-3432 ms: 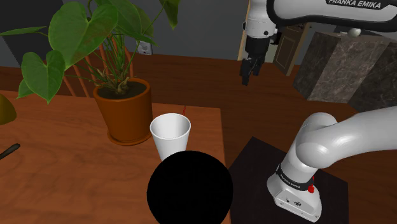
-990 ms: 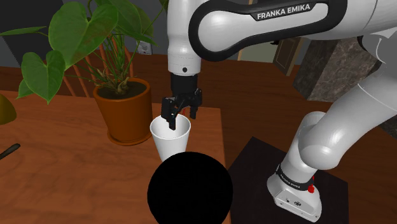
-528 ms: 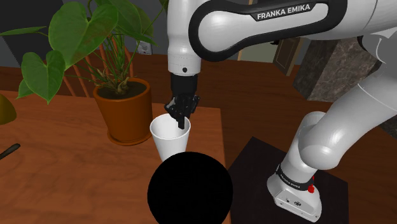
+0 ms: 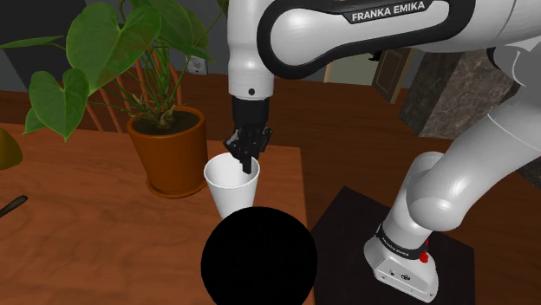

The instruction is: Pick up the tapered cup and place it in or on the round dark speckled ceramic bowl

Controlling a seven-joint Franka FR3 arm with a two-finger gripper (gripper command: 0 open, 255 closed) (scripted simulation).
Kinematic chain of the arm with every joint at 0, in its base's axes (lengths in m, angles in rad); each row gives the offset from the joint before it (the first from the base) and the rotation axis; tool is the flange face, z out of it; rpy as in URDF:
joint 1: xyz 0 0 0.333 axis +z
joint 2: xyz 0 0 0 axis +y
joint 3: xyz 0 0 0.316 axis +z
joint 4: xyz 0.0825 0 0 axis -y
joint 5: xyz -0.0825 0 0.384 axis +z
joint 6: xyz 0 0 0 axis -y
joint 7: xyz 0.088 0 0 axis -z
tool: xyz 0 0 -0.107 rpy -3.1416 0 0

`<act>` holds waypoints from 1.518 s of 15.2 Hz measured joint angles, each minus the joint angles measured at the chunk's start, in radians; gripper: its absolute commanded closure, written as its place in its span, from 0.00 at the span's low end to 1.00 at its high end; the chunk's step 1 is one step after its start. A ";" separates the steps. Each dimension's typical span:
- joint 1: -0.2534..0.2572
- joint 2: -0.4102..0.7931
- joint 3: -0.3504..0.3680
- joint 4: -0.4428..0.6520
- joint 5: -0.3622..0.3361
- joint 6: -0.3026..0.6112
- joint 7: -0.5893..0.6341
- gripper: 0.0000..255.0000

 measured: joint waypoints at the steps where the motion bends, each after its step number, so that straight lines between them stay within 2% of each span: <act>1: 0.000 -0.001 -0.001 0.010 -0.001 -0.011 0.002 1.00; 23: -0.013 0.043 -0.021 0.341 -0.029 -0.297 0.052 1.00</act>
